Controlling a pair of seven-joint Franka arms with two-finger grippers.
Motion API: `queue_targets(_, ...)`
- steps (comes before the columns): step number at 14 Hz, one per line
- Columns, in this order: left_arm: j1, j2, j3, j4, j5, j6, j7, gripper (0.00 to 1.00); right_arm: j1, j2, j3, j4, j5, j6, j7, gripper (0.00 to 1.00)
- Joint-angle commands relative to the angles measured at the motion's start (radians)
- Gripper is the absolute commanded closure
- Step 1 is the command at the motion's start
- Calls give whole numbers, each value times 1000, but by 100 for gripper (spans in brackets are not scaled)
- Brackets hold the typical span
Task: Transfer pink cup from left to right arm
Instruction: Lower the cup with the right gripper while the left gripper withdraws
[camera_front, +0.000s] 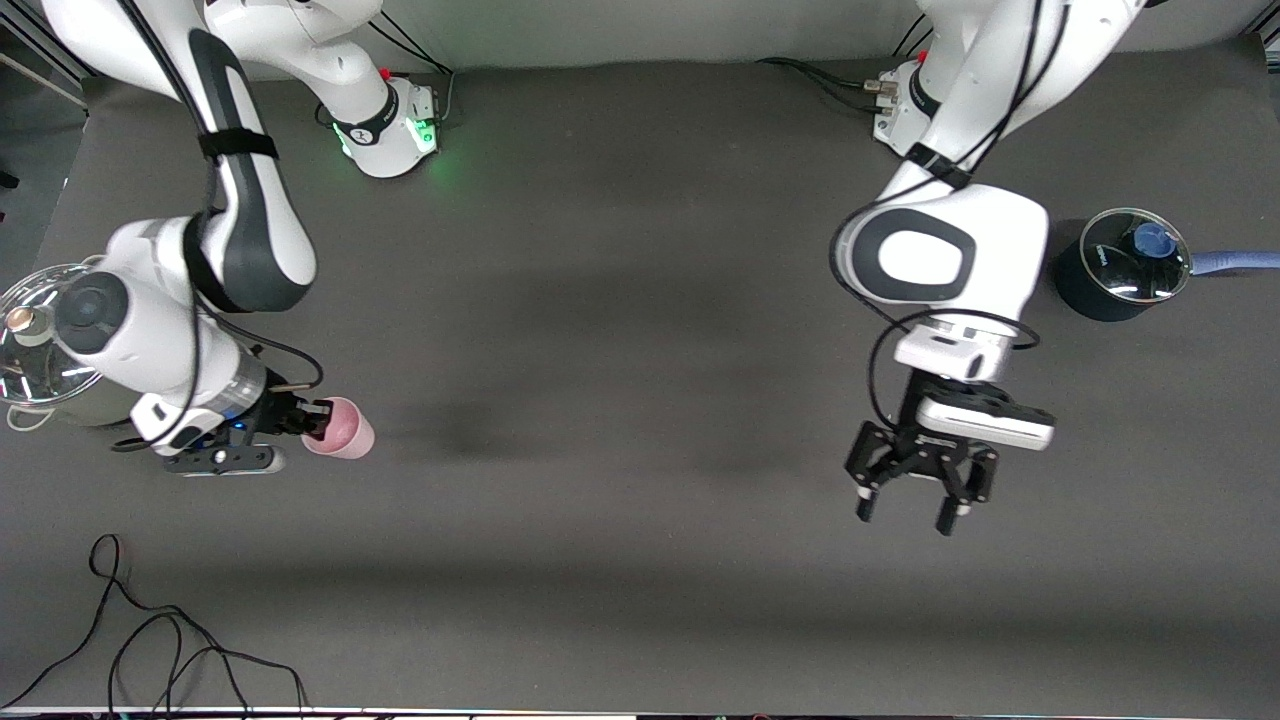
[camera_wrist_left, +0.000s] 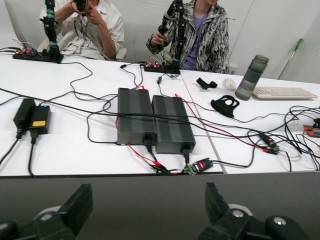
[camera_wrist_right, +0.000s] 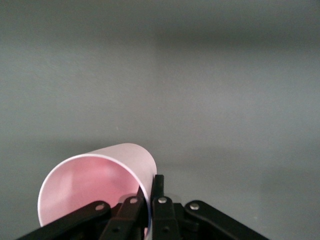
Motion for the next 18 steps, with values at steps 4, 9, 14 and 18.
queue_targets(4,156,-41,-14,-15,9,-168,-10,0,2,54,-3,-94,-11,169,-15,100)
queue_targets(9,265,-69,-12,-44,9,-346,-14,0,-42,122,-3,-104,-7,247,-88,100)
queue_targets(14,377,-86,-6,-50,42,-604,-135,0,-84,143,-6,-144,-5,313,-171,100)
queue_targets(18,425,-98,-3,-61,218,-722,-381,0,-96,149,-6,-146,-5,321,-173,100)
